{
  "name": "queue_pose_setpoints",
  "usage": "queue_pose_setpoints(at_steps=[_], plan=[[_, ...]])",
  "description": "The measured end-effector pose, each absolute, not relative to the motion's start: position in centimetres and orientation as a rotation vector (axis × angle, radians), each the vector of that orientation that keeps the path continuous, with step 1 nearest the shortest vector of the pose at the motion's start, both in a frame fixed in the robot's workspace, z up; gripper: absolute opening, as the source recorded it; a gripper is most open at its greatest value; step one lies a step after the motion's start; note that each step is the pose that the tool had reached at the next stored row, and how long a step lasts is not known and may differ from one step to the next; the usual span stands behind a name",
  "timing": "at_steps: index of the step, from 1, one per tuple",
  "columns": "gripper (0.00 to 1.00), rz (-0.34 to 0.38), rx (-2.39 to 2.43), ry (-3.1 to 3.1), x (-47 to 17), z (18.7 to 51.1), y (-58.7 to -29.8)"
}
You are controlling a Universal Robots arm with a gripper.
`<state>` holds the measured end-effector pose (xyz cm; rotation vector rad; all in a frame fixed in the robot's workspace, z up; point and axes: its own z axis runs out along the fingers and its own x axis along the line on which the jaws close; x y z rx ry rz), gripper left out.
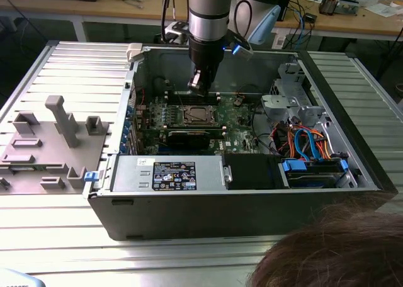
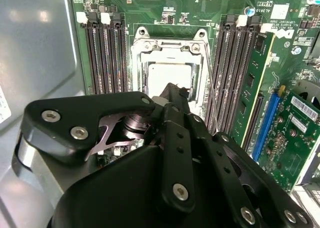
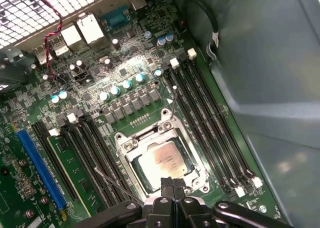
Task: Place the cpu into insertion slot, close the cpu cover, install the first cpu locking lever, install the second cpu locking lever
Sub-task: 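Install the first cpu locking lever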
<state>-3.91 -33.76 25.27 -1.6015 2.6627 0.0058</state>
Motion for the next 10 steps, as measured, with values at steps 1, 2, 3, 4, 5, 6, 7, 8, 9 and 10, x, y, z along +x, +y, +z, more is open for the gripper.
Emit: queue_pose_setpoints(at_steps=[1, 2, 3, 4, 5, 6, 7, 8, 9, 10], plan=[[0.11, 0.006, -1.596, 2.666, -3.91, 25.27, -33.76], [0.11, 0.006, -1.591, 2.669, -3.91, 25.27, -33.76], [0.11, 0.005, -1.583, 2.674, -3.91, 25.27, -33.76], [0.11, 0.005, -1.575, 2.679, -3.91, 25.27, -33.76], [0.11, 0.005, -1.571, 2.681, -3.91, 25.27, -33.76], [0.11, 0.005, -1.566, 2.684, -3.91, 25.27, -33.76], [0.11, 0.005, -1.561, 2.687, -3.91, 25.27, -33.76], [0.11, 0.005, -1.557, 2.689, -3.91, 25.27, -33.76], [0.11, 0.005, -1.550, 2.693, -3.91, 25.26, -33.76], [0.11, 0.005, -1.546, 2.695, -3.91, 25.26, -33.76]])
